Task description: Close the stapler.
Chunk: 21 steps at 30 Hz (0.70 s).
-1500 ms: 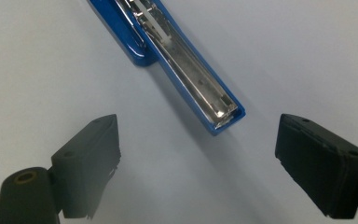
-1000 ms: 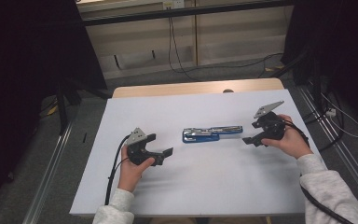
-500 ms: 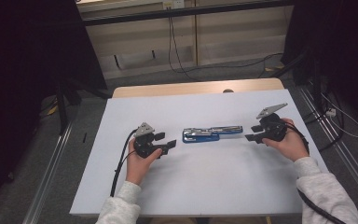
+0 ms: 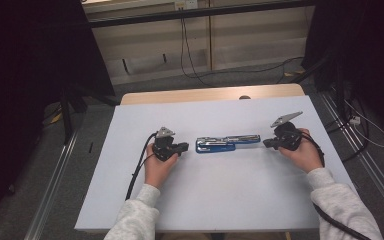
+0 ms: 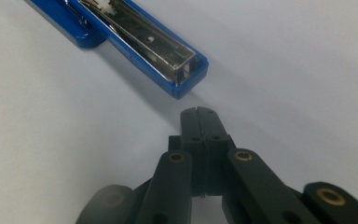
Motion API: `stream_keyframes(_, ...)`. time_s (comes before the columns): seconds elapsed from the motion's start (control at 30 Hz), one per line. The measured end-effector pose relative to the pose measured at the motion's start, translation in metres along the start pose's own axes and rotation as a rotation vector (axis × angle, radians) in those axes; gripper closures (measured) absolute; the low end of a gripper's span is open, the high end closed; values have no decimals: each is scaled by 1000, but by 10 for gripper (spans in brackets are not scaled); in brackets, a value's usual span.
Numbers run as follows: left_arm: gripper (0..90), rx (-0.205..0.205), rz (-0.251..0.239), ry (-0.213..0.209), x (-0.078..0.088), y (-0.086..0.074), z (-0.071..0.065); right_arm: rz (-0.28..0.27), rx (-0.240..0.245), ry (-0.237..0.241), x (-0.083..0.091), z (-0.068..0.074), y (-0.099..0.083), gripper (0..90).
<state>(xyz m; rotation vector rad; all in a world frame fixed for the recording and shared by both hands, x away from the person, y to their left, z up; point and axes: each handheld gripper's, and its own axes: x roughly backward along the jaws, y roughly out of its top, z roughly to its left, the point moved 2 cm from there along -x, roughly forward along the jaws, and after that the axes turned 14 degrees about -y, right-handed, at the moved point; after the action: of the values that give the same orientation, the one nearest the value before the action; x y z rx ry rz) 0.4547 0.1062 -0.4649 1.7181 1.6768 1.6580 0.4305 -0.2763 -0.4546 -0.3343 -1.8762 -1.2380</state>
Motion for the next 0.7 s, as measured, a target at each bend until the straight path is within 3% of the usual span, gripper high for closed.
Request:
stream_keyframes(0.07, 897, -22, 16, 7, -6, 2, 2, -8, 1, 17, -1, 1, 2, 900)
stream_keyframes(0.17, 900, -34, 1, 12, -13, 4, 3, -9, 1, 17, -2, 2, 3, 900)
stream_keyframes(0.47, 900, -39, 75, 6, -31, 8, 0, -14, 13, 22, -6, 2, 2, 900)
stream_keyframes(0.7, 900, -18, 72, -7, -30, 7, 1, -17, 22, 27, -9, 5, 3, 900)
